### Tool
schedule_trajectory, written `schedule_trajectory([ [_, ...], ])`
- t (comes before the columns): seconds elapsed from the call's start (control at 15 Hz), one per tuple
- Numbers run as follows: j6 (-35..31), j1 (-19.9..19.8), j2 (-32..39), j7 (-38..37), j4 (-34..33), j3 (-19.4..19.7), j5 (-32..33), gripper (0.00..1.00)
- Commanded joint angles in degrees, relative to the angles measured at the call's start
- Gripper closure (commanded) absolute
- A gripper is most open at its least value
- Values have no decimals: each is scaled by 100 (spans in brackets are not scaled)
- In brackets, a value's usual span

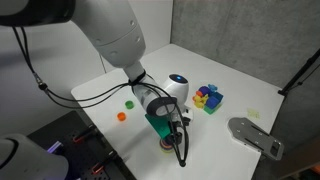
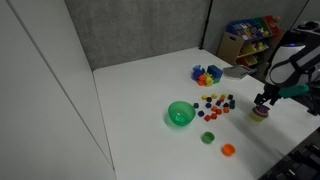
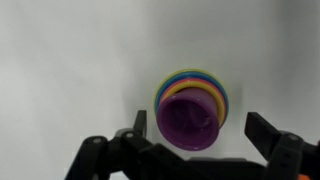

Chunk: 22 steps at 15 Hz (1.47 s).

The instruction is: Put the small purple bowl in the yellow bowl on the right

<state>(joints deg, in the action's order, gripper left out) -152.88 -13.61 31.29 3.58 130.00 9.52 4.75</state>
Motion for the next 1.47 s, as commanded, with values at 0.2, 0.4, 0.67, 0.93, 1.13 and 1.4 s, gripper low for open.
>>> schedule_trajectory([
  [0.2, -31, -141, -310, 442, 266, -260, -205, 0],
  [0.4, -168, -192, -292, 656, 385, -462, -358, 0],
  [0.67, -347, -336, -215, 1037, 484, -760, -640, 0],
  [0.93, -422, -408, -377, 1256, 686, -918, -708, 0],
  [1.13, -315, -156, -603, 1065, 866, -851, -575, 0],
  [1.4, -268, 371, -1051, 674, 1111, -646, -350, 0],
])
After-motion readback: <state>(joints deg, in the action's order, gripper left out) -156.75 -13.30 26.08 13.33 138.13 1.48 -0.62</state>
